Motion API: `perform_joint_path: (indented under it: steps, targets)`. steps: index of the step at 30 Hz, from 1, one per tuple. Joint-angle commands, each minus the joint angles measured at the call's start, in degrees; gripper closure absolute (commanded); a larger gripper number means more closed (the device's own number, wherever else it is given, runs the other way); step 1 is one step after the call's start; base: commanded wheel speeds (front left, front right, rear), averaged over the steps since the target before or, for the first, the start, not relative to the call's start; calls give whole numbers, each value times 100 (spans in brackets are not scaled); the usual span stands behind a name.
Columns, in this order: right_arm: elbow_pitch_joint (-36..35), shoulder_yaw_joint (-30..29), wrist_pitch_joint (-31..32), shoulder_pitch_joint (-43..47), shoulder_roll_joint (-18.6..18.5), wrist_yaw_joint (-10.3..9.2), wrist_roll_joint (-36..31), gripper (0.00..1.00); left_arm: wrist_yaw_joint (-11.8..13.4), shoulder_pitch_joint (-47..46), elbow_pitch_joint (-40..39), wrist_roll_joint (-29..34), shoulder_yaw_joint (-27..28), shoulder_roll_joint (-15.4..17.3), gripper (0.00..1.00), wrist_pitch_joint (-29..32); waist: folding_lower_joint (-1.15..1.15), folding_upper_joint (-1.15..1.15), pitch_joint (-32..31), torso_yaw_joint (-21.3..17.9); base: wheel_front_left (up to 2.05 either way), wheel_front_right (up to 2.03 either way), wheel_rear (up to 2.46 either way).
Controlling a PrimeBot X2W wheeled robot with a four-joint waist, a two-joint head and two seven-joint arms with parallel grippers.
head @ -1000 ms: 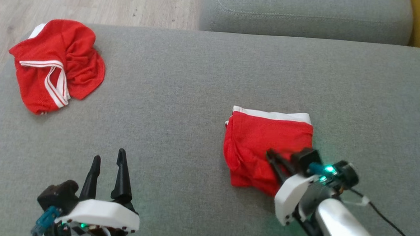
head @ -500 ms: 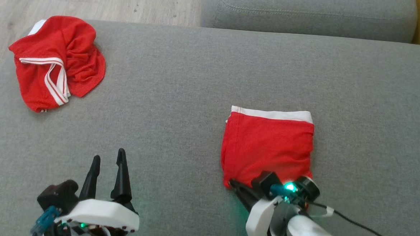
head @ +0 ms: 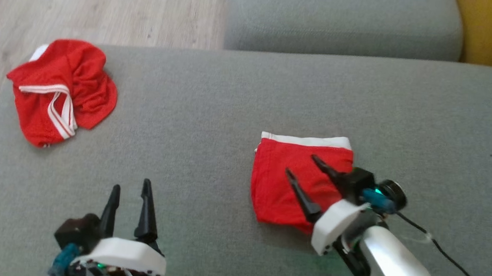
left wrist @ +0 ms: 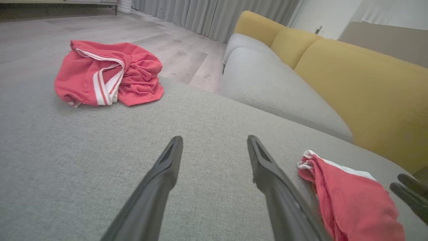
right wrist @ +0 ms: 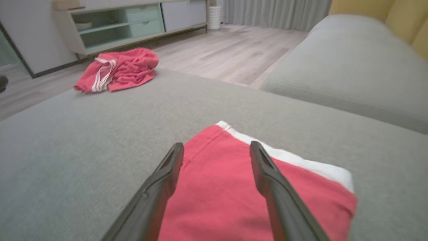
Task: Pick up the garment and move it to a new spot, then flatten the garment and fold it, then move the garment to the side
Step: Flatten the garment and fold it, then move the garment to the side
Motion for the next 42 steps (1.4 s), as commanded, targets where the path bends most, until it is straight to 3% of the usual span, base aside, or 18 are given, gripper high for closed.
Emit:
perform_joint_path:
  steps: [1,10,16,27,42]
  targets:
    - [-194,-8,-85,64,88,39,-52,0,-4,-321,-126,57,157,112,0,-54,0,0,-96,-61,0,0,0]
    - [-1095,-1751,-309,1120,315,39,-601,0,-13,-202,236,305,-19,73,0,-110,0,0,-384,-261,0,0,0]
    - [-1622,-2272,-275,1852,325,39,-338,0,-68,12,380,344,23,13,0,-150,0,0,-476,-264,0,0,0]
    - [-2017,-2423,-146,2247,326,39,-305,0,-141,140,511,451,91,-12,0,-173,0,0,-481,-242,0,0,0]
    - [-2004,-2432,-41,2187,327,39,-344,0,-151,106,564,502,86,-46,0,-177,0,0,-400,-142,0,0,0]
